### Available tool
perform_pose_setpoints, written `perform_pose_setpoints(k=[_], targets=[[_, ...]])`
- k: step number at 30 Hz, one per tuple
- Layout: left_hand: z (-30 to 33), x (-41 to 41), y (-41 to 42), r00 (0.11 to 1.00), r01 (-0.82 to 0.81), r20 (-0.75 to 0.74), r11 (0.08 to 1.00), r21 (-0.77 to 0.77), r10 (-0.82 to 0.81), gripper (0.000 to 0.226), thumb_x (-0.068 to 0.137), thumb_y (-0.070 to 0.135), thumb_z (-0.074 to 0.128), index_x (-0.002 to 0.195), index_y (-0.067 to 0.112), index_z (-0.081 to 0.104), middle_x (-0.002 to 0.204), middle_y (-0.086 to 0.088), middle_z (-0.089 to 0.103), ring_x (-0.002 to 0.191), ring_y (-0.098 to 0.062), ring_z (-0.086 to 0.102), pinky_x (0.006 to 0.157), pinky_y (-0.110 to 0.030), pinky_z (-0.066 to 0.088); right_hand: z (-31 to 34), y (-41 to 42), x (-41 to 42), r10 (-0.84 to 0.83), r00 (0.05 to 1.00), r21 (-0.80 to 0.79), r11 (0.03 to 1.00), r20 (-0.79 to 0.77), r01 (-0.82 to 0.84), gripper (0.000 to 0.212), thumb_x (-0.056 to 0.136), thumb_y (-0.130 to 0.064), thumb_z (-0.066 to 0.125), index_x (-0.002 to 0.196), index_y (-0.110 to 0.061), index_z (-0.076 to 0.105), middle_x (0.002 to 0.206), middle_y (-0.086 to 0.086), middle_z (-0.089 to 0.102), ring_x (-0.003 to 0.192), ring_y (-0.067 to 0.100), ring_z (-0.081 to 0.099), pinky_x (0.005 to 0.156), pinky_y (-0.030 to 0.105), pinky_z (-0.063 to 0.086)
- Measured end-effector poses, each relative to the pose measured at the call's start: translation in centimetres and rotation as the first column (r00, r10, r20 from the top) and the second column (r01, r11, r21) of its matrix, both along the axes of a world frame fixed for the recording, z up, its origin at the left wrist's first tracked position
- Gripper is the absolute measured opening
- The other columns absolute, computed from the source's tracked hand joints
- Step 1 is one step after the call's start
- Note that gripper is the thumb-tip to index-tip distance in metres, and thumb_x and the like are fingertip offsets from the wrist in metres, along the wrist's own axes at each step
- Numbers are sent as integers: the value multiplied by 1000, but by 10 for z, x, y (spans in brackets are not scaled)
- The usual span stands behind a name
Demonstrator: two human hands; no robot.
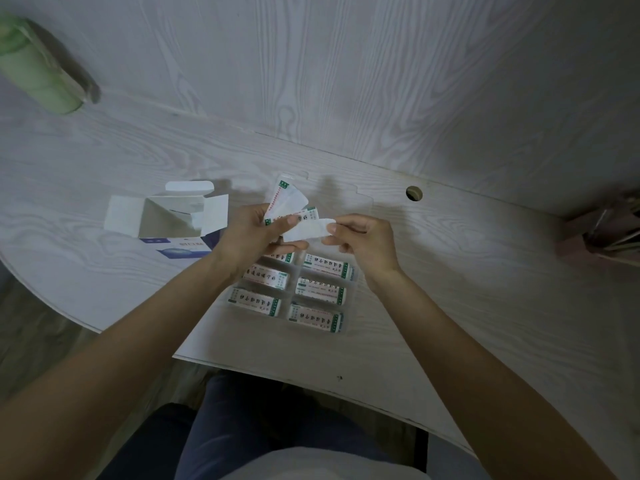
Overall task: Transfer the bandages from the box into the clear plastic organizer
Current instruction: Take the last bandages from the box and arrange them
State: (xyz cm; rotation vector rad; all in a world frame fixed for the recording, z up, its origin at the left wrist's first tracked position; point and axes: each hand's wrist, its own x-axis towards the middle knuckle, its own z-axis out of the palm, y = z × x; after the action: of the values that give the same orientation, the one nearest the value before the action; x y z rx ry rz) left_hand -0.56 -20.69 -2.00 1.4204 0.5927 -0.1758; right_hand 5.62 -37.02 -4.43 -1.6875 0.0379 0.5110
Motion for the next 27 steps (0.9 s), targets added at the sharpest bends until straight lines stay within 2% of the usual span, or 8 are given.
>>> perform_pose_setpoints(k=[4,7,9,12,16,21,25,27], targets=[[-6,0,6,998,-61,-11,998,32,61,22,90,12,60,109,2,61,89,-8,72,70,-18,72,70,-28,59,-4,-6,0,-96,982,232,964,-163,133,4,84,2,65,85,1,69,81,10,69,78,19,70,78,20,55],[-9,-1,10,996,-93,-5,994,54,93,21,91,11,59,109,1,61,75,0,74,68,-14,72,65,-24,59,-7,-11,-1,-92,978,242,961,-186,136,7,86,-5,65,84,1,69,88,10,70,82,16,70,84,22,54],[-9,-1,10,995,-103,-3,993,56,103,21,91,10,58,110,4,60,69,4,73,66,-12,71,62,-21,58,-11,-14,-1,-84,992,73,993,-90,91,7,81,0,69,82,-7,70,83,4,70,78,11,68,81,21,54],[-10,-2,10,995,-98,-11,995,33,98,24,91,10,58,114,3,60,76,0,73,71,-18,72,70,-27,59,-23,-20,-3,-13,998,-196,980,57,24,18,78,3,71,77,-16,71,80,-3,70,77,5,65,75,14,50],[-10,-3,8,997,-78,-8,997,26,79,26,92,11,57,116,1,59,87,-8,72,75,-21,72,75,-31,58,-33,-22,-11,172,958,-449,892,227,-54,10,82,1,68,82,-7,72,78,-1,67,72,2,61,66,4,45],[-11,-3,9,997,-76,-17,997,23,77,27,92,12,57,116,1,59,89,-10,72,75,-20,72,73,-29,59,-46,-13,-16,444,838,-712,695,318,-98,13,86,2,58,80,-4,68,82,7,63,76,18,58,67,29,48],[-11,-3,9,997,-69,-21,997,17,69,29,92,12,58,117,0,59,93,-11,72,81,-25,72,75,-31,58,-50,-10,-18,634,709,-864,499,308,-70,13,85,-5,59,80,-11,69,80,2,66,84,15,48,64,29,43],[-11,-4,9,997,-71,-24,997,4,71,29,91,12,59,117,-1,59,93,-12,72,81,-25,72,73,-30,59,-48,-10,-17,663,664,-854,516,347,-69,13,86,-11,61,80,-13,72,80,0,69,85,15,49,66,27,42]])
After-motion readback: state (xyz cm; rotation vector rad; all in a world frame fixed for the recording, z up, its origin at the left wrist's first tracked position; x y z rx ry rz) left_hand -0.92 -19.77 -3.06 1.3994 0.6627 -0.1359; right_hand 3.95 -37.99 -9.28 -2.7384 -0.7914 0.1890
